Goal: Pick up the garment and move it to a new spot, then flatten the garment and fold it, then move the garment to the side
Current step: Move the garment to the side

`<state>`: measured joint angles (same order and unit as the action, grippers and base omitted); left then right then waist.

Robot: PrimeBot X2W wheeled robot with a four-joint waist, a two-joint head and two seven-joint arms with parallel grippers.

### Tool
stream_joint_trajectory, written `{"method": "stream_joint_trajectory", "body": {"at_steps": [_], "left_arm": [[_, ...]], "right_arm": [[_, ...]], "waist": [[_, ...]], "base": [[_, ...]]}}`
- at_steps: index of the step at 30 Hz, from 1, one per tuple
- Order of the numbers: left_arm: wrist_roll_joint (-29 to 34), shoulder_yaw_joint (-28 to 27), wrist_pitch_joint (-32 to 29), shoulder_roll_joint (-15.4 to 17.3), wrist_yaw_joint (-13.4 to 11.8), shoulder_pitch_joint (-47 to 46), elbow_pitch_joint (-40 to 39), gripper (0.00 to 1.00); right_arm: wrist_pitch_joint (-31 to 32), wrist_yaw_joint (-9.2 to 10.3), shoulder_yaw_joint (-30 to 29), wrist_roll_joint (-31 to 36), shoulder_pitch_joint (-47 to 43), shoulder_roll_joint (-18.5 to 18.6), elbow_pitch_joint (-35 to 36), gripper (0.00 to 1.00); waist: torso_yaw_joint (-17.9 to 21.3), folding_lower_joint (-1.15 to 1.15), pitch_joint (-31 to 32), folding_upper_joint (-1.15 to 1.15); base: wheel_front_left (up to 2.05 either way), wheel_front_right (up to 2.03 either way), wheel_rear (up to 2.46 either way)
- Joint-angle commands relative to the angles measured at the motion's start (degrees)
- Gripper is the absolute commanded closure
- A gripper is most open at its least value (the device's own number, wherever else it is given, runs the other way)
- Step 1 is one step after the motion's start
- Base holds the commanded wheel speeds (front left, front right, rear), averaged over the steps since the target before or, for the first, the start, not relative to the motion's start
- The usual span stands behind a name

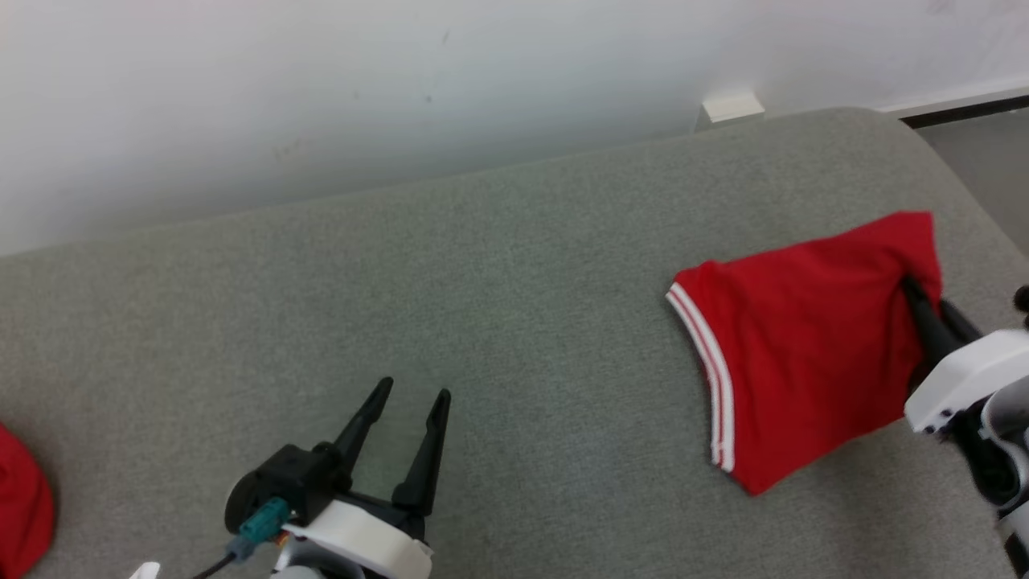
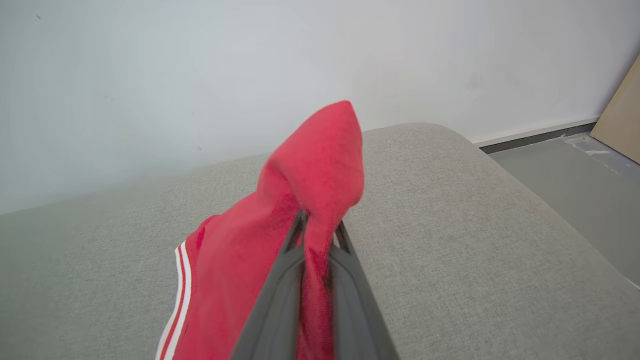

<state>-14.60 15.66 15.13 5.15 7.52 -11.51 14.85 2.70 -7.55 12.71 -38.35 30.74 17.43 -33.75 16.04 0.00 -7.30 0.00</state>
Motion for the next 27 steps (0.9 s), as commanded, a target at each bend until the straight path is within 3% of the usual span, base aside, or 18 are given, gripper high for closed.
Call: {"method": "stream_joint_trajectory", "body": {"at_steps": [1, 12, 18, 19, 20, 21, 27], "left_arm": [[0.58, 0.18, -0.02, 1.17, -0.07, -1.32, -0.2, 0.0], [-0.56, 0.69, -0.01, 4.73, -0.07, -5.22, -1.54, 0.0], [-1.2, 0.59, -0.01, 4.58, -0.07, -5.63, -1.7, 0.0], [-1.25, 0.57, -0.01, 4.51, -0.07, -5.61, -1.64, 0.0], [-1.26, 0.52, -0.01, 4.45, -0.07, -5.57, -1.55, 0.0], [-1.27, 0.54, -0.01, 4.32, -0.07, -5.59, -1.5, 0.0], [-1.69, 0.37, -0.01, 3.88, -0.07, -5.5, -1.16, 0.0]], "right_arm": [[0.73, 0.14, -0.78, -0.04, 2.46, 1.51, -0.22, 1.0], [2.38, 0.14, -7.9, 3.52, 12.7, 12.1, -10.33, 1.0], [1.7, 0.14, -9.3, 10.99, 16.65, 15.69, -17.6, 1.0], [1.51, 0.14, -9.54, 12.41, 17.01, 15.43, -18.67, 0.87], [0.88, 0.14, -9.92, 13.88, 17.55, 15.25, -19.75, 0.65], [0.49, 0.14, -10.4, 14.83, 18.1, 15.39, -20.9, 0.0], [-2.3, 0.14, -12.48, 20.92, 19.83, 14.6, -27.02, 0.0]], "waist": [[-2.49, 0.0, -3.61, 0.0], [-8.85, 0.0, -12.79, 0.0], [-10.25, 0.0, -13.81, 0.0], [-10.3, 0.0, -13.76, 0.0], [-10.33, 0.0, -13.68, 0.0], [-10.4, 0.0, -13.61, 0.0], [-10.77, 0.0, -11.16, 0.0]], "base": [[0.0, 0.0, 0.0], [0.0, 0.0, 0.0], [0.0, 0.0, 0.0], [0.0, 0.0, 0.0], [0.0, 0.0, 0.0], [0.0, 0.0, 0.0], [0.0, 0.0, 0.0]]}}
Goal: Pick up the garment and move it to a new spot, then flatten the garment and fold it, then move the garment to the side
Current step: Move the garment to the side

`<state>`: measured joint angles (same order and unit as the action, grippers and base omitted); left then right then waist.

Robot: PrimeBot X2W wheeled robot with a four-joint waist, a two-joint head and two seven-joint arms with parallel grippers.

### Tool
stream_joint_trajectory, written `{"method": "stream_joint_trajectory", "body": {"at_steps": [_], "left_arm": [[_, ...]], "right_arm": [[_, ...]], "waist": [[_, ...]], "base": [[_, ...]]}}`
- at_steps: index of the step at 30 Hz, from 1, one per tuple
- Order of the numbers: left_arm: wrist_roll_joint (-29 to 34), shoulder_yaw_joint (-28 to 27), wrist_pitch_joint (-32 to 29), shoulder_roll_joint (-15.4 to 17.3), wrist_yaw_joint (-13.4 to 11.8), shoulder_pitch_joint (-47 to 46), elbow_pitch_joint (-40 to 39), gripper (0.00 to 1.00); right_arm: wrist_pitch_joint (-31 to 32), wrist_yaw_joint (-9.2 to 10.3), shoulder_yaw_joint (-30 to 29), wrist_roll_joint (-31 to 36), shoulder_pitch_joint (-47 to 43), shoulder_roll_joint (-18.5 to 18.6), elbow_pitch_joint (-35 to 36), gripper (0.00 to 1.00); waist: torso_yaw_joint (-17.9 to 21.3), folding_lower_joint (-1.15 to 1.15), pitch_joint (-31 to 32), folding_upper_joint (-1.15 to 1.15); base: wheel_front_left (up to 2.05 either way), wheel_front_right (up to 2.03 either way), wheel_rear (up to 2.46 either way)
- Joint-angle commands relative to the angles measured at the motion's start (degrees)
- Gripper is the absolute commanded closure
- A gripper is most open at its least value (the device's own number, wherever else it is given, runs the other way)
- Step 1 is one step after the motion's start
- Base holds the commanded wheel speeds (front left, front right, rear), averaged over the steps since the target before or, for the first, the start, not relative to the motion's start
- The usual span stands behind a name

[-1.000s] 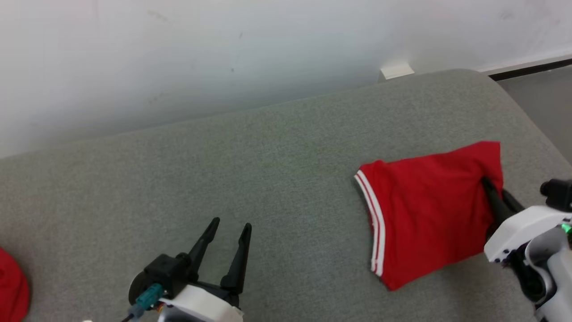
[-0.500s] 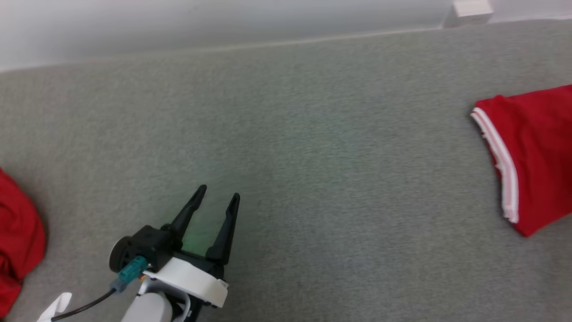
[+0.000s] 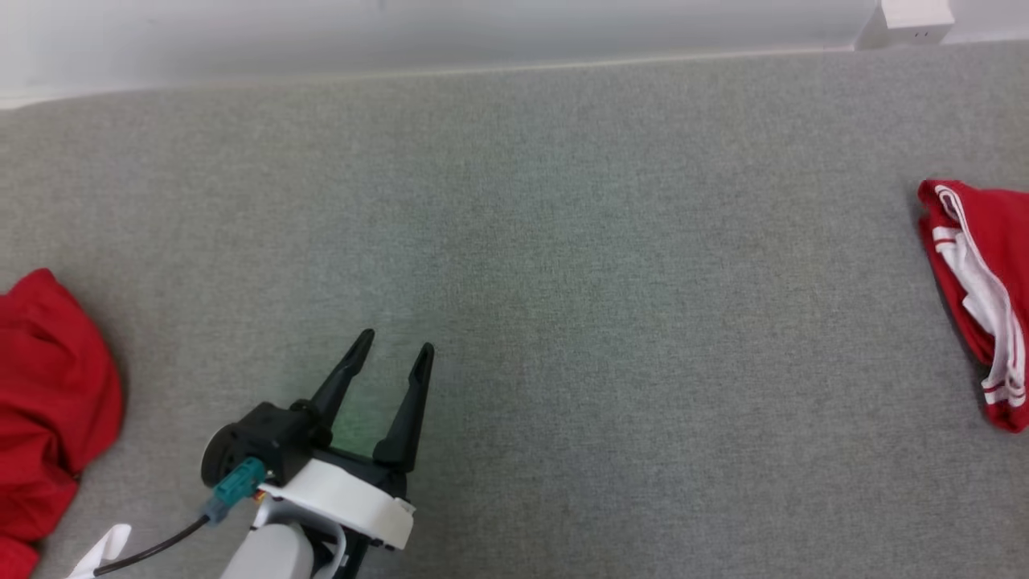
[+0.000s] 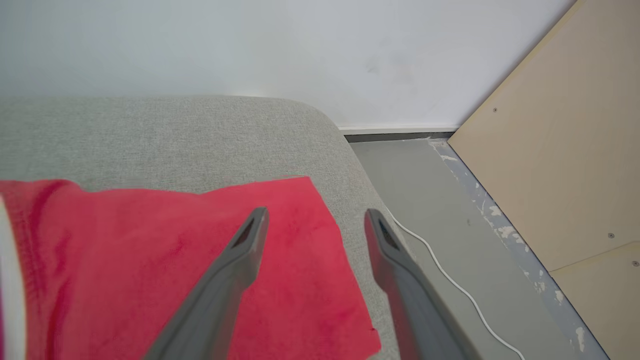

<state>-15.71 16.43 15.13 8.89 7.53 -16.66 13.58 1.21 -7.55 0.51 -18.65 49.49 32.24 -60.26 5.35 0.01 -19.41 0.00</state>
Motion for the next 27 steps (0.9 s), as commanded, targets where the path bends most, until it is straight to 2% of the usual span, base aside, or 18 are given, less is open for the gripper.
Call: {"method": "stream_joint_trajectory", "body": {"at_steps": [1, 7, 14, 15, 21, 27], "left_arm": [[-0.65, -0.52, -0.01, -0.02, -0.08, -0.04, 0.23, 0.0], [-1.16, -2.96, -0.01, -1.26, -0.42, 2.65, 0.87, 0.0], [-1.05, -6.64, -0.01, -2.03, -1.19, 6.2, 1.28, 0.0], [-1.05, -6.64, -0.01, -2.03, -1.19, 6.2, 1.28, 0.0], [-0.65, -9.69, -0.01, -2.38, -1.94, 8.57, 0.66, 0.0], [-0.74, -11.63, -0.01, -2.93, -2.02, 10.62, 0.5, 0.0]], "right_arm": [[-1.54, 0.14, -0.55, 1.97, 1.13, -0.41, -1.2, 0.0], [-4.95, 0.14, 2.13, 4.83, 1.37, -4.34, 0.91, 0.0], [-4.49, 0.14, 11.96, -0.28, -3.67, -8.71, 10.62, 0.0], [-4.49, 0.14, 11.96, -0.28, -3.67, -8.71, 10.62, 0.0], [-4.47, 0.14, 16.78, -8.88, -11.35, -8.36, 23.91, 0.0], [-8.66, 0.14, 14.39, -11.09, -21.78, -8.75, 35.17, 0.0]], "waist": [[-0.11, -0.01, 1.75, 0.0], [-0.36, -0.01, 8.18, 0.0], [-1.26, -0.01, 17.18, 0.0], [-1.26, -0.01, 17.18, 0.0], [-2.02, -0.01, 21.3, 0.0], [-2.54, -0.01, 22.82, 0.0]], "base": [[0.0, 0.0, 0.0], [0.0, 0.0, 0.0], [0.0, 0.0, 0.0], [0.0, 0.0, 0.0], [0.0, 0.0, 0.0], [0.0, 0.0, 0.0]]}}
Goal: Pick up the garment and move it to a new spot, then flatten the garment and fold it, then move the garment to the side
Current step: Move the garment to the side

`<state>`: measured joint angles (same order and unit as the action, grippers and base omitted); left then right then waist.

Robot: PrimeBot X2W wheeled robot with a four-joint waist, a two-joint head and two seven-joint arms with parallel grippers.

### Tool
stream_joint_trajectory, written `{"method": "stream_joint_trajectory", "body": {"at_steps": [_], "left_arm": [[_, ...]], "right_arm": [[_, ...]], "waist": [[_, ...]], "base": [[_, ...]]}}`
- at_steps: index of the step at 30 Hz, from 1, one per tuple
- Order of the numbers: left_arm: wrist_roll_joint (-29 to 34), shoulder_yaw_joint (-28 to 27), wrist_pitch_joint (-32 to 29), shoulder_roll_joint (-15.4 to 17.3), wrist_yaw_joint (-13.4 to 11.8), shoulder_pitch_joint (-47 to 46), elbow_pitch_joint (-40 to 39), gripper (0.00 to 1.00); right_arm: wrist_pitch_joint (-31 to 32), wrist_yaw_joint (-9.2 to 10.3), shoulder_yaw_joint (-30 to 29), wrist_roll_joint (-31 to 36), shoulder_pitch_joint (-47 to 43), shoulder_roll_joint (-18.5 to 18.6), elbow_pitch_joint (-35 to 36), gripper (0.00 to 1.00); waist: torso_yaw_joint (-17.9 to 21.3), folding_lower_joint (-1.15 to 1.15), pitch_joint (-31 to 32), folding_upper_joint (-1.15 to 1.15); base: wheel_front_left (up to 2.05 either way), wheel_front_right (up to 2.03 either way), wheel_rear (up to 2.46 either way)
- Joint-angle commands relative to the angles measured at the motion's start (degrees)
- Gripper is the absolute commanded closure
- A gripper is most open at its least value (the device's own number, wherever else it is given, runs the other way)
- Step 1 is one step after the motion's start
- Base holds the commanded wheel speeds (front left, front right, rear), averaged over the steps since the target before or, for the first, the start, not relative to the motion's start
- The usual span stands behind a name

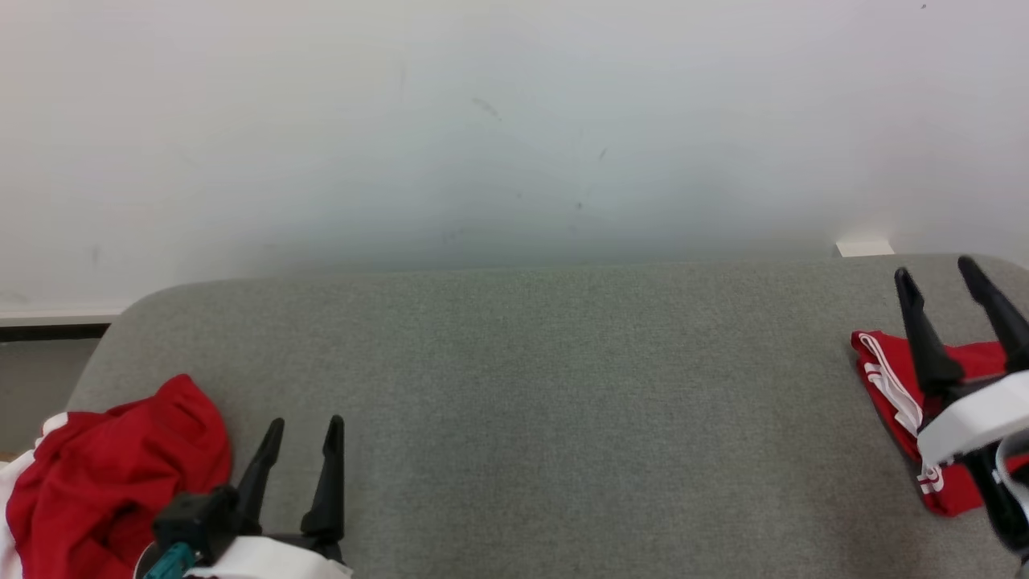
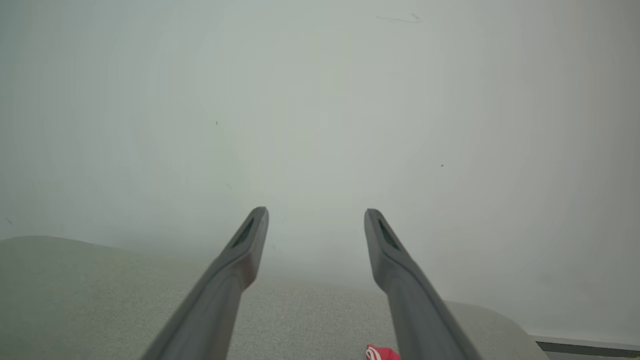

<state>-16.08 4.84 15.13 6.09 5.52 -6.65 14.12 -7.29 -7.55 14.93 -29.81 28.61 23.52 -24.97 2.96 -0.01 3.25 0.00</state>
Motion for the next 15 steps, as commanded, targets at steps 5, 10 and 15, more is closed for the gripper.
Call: {"method": "stream_joint_trajectory", "body": {"at_steps": [5, 10, 15], "left_arm": [[-0.87, -1.8, -0.01, -0.94, -0.46, 3.29, 0.49, 0.0], [1.2, -2.91, -0.01, -1.57, 0.07, 5.32, -1.52, 0.0], [3.25, -3.43, -0.01, -2.2, 0.89, 7.97, -3.67, 0.0]], "right_arm": [[-3.76, 0.14, -3.09, -0.03, -11.28, -4.26, 6.09, 0.0], [-6.75, 0.13, -5.12, 2.47, -19.78, -7.84, 9.24, 0.0], [-7.86, 0.13, -6.88, 5.54, -25.46, -10.82, 13.4, 0.0]], "waist": [[-0.29, 0.01, 0.62, 0.0], [-0.28, 0.01, 0.34, 0.0], [0.57, 0.01, -0.06, 0.0]], "base": [[0.0, 0.0, 0.0], [0.0, 0.0, 0.0], [0.0, 0.0, 0.0]]}}
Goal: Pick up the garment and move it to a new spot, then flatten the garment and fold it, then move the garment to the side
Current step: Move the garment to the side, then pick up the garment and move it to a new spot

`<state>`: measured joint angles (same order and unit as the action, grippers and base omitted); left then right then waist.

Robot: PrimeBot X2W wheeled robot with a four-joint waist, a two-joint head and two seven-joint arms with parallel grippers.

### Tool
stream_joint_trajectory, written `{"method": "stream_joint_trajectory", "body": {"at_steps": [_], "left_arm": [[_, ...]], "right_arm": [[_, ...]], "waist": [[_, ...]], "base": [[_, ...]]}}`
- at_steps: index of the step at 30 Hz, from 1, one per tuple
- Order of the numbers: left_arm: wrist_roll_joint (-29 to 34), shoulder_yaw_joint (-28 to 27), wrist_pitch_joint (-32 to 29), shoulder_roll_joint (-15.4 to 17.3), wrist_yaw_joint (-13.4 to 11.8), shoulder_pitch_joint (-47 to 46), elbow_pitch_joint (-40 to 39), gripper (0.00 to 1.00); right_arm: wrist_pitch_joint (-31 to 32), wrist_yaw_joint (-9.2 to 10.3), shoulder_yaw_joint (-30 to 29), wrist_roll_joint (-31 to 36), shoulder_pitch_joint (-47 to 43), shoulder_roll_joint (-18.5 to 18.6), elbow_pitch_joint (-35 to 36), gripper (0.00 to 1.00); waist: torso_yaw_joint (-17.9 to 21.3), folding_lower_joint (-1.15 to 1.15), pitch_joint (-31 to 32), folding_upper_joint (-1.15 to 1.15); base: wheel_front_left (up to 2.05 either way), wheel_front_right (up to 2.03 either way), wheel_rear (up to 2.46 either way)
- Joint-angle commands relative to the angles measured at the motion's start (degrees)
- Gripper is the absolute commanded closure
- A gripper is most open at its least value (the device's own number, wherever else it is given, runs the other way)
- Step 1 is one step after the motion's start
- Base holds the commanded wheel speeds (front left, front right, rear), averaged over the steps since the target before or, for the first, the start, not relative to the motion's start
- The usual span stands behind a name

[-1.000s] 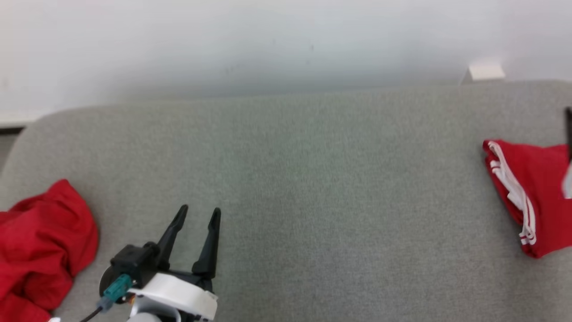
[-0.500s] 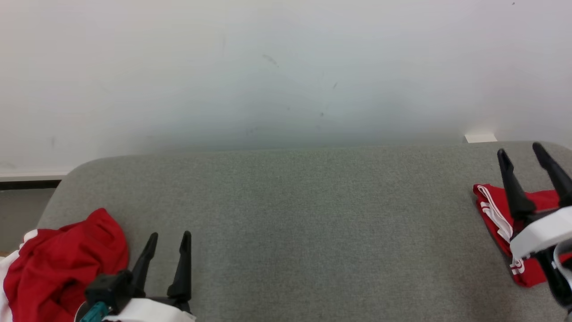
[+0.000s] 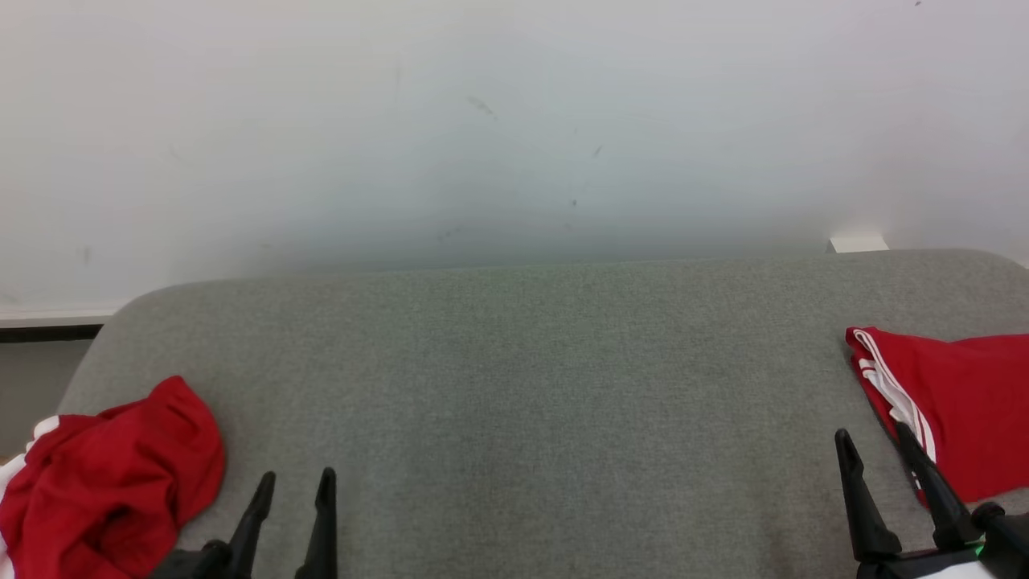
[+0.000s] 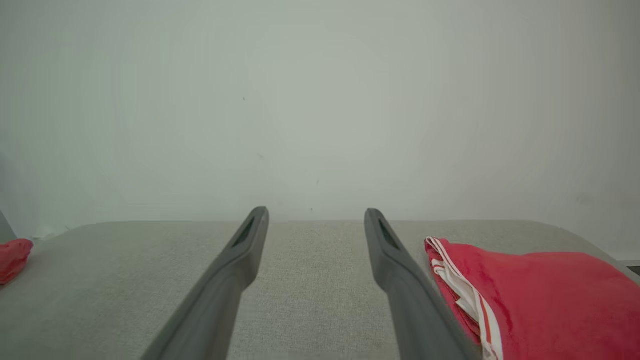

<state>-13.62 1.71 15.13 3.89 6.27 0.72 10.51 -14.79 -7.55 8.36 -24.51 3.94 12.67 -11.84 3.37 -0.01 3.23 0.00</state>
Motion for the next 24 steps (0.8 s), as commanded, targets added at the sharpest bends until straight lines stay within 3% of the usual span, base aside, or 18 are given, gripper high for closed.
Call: {"method": "stream_joint_trajectory", "body": {"at_steps": [1, 10, 24], "left_arm": [[1.09, -0.43, -0.01, -0.08, 0.22, 0.77, -0.12, 0.0], [2.11, -1.7, -0.01, -0.6, 0.72, 2.22, 0.06, 0.0], [3.54, -1.23, -0.01, -0.86, 1.12, 1.29, 0.56, 0.0]], "right_arm": [[-0.4, 0.13, -0.65, 0.77, -1.65, -0.62, 0.61, 0.0], [-0.37, 0.14, -2.29, 4.61, -4.98, -5.13, 1.45, 0.0], [-0.38, 0.13, -1.84, 5.35, -4.19, -6.08, 0.2, 0.0]], "waist": [[0.25, 0.01, -0.04, 0.0], [1.59, 0.01, -0.08, 0.0], [1.57, 0.01, 0.4, 0.0]], "base": [[0.0, 0.0, 0.0], [0.0, 0.0, 0.0], [0.0, 0.0, 0.0]]}}
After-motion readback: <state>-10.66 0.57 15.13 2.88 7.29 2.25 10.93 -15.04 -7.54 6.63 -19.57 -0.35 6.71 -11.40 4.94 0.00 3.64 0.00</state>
